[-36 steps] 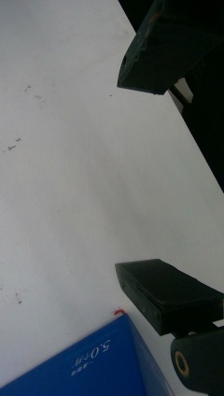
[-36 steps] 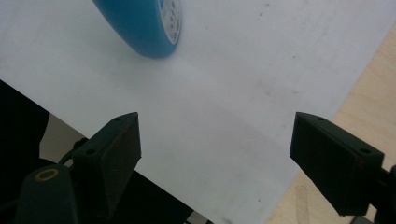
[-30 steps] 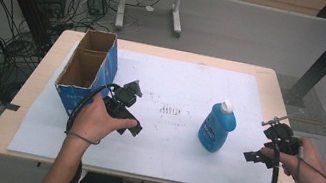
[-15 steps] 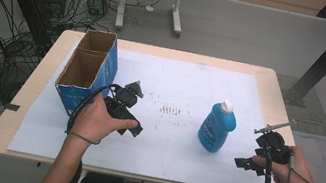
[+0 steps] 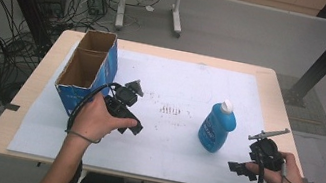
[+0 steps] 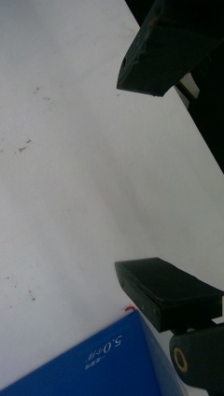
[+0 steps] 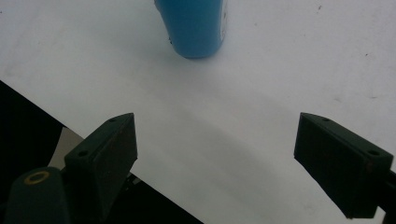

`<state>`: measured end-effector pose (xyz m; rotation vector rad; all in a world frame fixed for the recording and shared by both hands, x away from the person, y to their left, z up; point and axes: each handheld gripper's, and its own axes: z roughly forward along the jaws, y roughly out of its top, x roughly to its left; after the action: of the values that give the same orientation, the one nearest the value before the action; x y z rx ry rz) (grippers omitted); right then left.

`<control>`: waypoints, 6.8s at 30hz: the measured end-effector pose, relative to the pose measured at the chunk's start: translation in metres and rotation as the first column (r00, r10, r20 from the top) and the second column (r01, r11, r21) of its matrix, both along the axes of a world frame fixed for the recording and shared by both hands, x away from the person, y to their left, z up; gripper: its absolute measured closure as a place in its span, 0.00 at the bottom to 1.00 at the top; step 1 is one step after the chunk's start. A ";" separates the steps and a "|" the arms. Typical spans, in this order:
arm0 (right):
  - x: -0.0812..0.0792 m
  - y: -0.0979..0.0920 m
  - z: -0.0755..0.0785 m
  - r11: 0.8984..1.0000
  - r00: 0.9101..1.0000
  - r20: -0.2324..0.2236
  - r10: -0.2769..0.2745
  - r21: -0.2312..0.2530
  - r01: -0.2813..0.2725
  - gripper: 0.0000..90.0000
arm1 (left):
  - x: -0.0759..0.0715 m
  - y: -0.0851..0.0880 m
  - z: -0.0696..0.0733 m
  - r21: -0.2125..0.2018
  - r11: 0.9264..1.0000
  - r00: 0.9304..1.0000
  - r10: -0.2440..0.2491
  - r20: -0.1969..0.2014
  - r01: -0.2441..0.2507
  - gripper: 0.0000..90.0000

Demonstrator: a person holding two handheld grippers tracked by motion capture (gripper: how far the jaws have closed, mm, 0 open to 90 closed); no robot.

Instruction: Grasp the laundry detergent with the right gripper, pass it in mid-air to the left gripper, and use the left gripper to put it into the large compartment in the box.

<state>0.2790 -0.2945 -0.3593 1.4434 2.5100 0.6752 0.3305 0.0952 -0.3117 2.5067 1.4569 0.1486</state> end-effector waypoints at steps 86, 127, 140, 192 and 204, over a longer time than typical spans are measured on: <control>-0.008 0.020 -0.089 0.935 0.818 0.554 -0.156 0.350 -0.058 0.11 | -0.009 0.004 -0.004 -0.022 1.000 1.000 0.001 -0.007 -0.002 0.12; 0.015 0.038 -0.094 0.933 0.760 0.612 -0.218 0.360 -0.023 0.07 | -0.014 0.007 -0.001 -0.024 1.000 1.000 -0.002 -0.004 0.002 0.12; 0.024 0.045 -0.096 0.934 0.759 0.616 -0.210 0.357 -0.031 0.07 | -0.016 0.012 -0.001 -0.023 1.000 1.000 0.005 -0.002 -0.005 0.12; 0.035 0.051 -0.089 0.916 0.749 0.618 -0.239 0.400 -0.037 0.08 | -0.016 0.011 -0.005 -0.030 1.000 1.000 0.002 -0.006 -0.002 0.12; 0.035 0.050 -0.089 0.915 0.749 0.617 -0.242 0.403 -0.036 0.08 | -0.016 0.011 -0.005 -0.035 0.999 1.000 0.001 -0.004 -0.001 0.12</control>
<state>0.3141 -0.2441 -0.4481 1.1401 1.7812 1.4382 0.3147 0.1059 -0.3162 2.4803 1.4498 0.1176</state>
